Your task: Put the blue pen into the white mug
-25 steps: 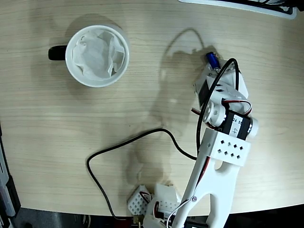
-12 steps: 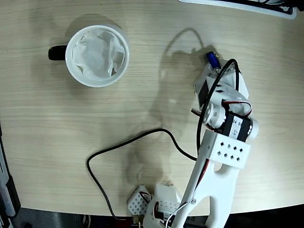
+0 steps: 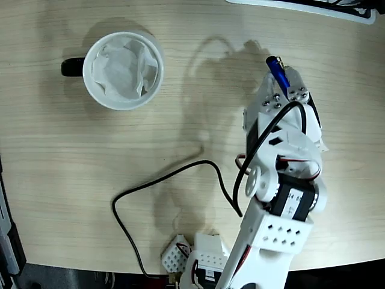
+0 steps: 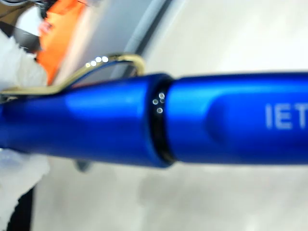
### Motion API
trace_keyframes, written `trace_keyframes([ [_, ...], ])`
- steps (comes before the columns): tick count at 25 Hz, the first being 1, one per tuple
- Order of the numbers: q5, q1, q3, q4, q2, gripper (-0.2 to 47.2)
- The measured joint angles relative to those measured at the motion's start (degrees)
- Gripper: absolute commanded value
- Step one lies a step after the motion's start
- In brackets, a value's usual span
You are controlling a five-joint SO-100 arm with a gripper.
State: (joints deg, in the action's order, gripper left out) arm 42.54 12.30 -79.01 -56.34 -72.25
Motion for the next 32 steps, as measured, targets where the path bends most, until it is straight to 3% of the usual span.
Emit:
trace_keyframes([
  [17, 7.6, -15.5, 0.0, 2.1, -17.4, 0.0],
  [23, 11.5, -22.9, -4.8, 10.2, -23.8, 0.0],
  [32, 19.3, -29.9, -8.3, 23.4, -29.3, -0.1],
])
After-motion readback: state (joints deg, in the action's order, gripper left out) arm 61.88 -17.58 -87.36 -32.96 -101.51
